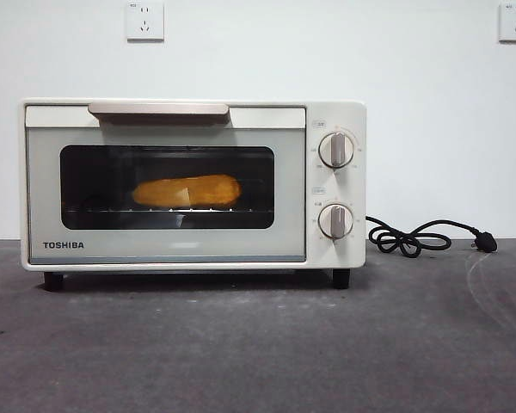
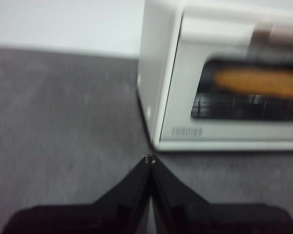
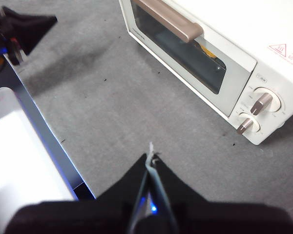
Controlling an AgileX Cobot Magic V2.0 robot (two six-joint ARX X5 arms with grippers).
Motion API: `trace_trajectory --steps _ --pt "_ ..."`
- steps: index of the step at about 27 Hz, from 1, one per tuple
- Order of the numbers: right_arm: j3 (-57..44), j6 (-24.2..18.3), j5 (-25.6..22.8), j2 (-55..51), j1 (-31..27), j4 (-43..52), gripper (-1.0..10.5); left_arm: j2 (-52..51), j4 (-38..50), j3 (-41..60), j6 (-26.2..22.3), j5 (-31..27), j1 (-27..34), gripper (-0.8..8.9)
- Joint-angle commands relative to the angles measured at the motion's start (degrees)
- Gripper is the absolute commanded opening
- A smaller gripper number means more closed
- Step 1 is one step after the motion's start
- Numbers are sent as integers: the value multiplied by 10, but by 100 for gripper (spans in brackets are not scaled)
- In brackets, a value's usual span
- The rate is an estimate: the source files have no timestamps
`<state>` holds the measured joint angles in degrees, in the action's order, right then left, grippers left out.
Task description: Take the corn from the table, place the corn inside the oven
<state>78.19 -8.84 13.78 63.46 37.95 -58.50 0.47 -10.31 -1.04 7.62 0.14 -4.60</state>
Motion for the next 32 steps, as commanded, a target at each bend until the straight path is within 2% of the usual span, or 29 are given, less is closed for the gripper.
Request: trace_trajectory --steps 1,29,32 --pt "0 -2 1 1 1 2 2 -1 4 5 -9 -2 2 -4" --pt "0 -2 0 1 1 2 2 7 7 5 -8 -2 2 -4" --pt "0 -29 -12 0 -4 1 2 7 7 5 -8 -1 2 -3"
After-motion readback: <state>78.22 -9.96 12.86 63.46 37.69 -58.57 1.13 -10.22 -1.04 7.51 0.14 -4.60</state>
